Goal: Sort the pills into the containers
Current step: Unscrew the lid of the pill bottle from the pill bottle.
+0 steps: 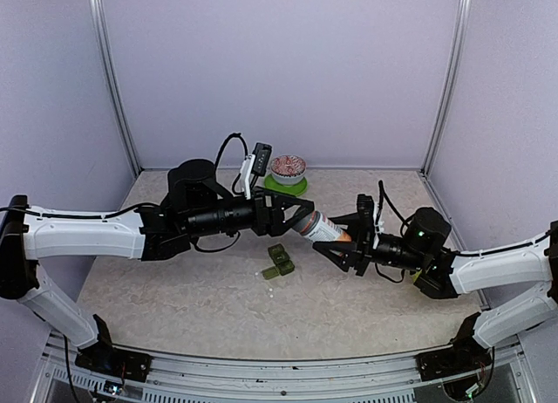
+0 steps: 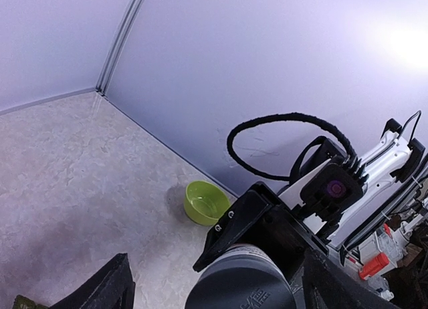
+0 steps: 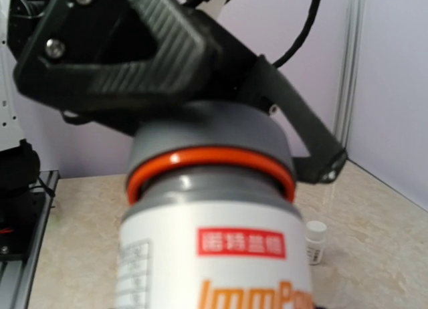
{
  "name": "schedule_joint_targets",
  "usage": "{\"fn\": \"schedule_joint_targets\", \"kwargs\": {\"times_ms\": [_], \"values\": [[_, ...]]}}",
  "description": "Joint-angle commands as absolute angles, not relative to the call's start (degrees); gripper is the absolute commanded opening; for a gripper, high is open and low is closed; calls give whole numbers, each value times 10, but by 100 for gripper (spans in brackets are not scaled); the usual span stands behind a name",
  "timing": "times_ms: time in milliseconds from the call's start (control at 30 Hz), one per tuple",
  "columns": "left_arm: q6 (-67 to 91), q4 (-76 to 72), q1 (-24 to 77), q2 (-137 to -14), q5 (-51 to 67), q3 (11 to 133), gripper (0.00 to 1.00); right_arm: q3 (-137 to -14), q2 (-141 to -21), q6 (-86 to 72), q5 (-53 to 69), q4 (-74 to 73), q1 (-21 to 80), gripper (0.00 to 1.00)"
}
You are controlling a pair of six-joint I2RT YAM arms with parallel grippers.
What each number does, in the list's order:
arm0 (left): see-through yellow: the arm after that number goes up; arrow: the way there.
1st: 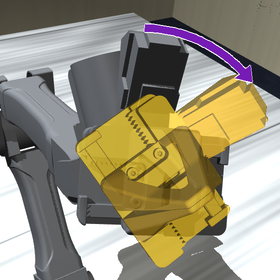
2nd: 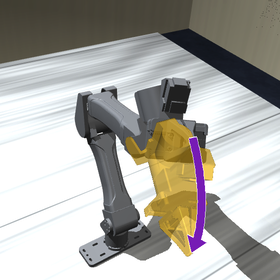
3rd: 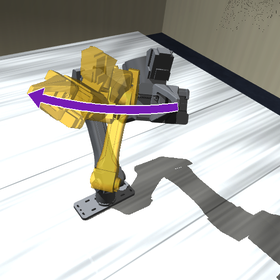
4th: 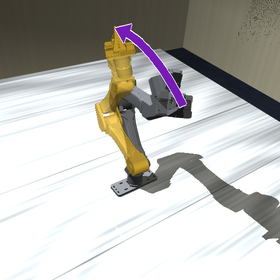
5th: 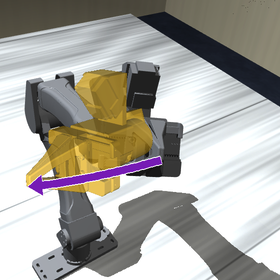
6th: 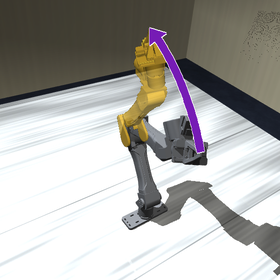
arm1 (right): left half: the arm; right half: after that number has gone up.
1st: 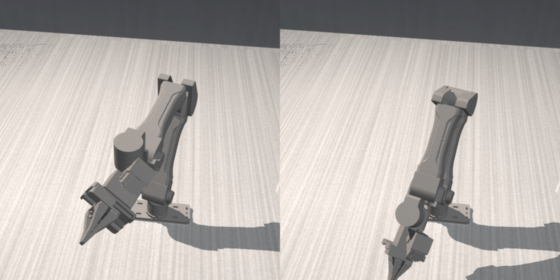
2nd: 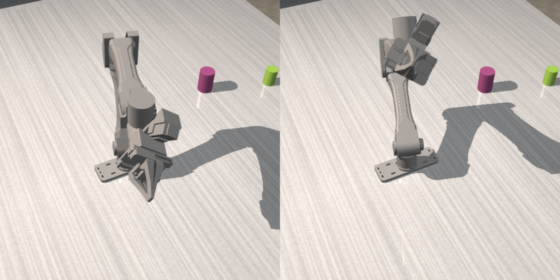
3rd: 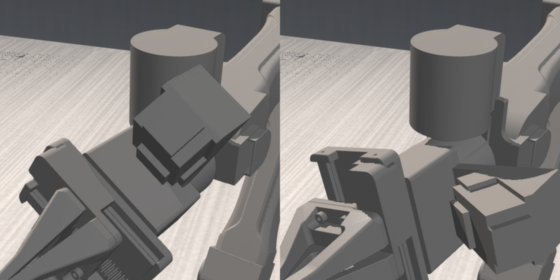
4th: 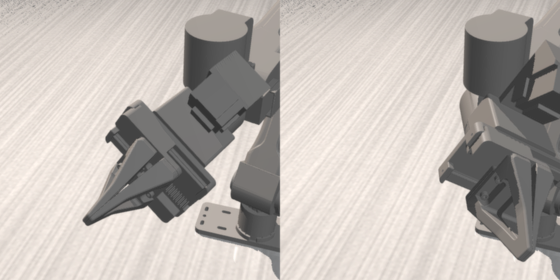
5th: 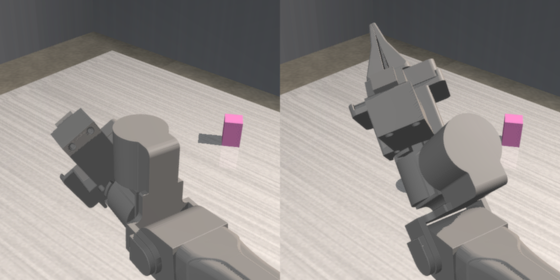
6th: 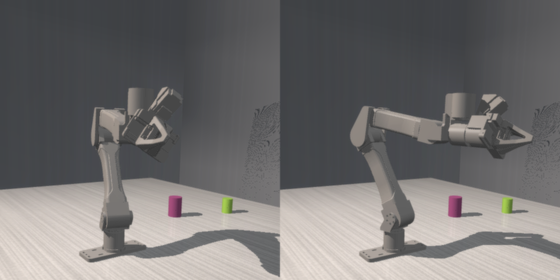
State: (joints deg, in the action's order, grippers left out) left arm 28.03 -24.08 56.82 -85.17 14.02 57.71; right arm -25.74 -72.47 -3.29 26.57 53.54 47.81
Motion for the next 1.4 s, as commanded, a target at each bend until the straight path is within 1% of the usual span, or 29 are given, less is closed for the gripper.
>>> {"fn": "schedule_joint_targets", "kwargs": {"times_ms": [0,67,167,233,367,533,800,1167,1367], "values": [[268,-268,567,-837,131,587,85,-253,-708,-46,277,568,473,26],[263,-269,567,-836,136,586,88,-252,-706,-47,276,569,473,26],[238,-283,566,-824,155,578,98,-250,-704,-50,274,568,473,26],[201,-305,565,-812,180,565,99,-250,-704,-57,282,567,474,26],[122,-351,564,-788,234,530,99,-250,-717,-95,314,593,474,26],[36,-344,560,-794,307,521,99,-253,-739,-151,355,638,475,26],[-3,-395,524,-798,425,490,98,-263,-741,-197,410,646,475,26],[-59,-346,534,-814,469,517,94,-269,-749,-221,441,654,476,26],[-86,-306,549,-828,459,540,92,-276,-758,-228,451,661,476,26]]}}
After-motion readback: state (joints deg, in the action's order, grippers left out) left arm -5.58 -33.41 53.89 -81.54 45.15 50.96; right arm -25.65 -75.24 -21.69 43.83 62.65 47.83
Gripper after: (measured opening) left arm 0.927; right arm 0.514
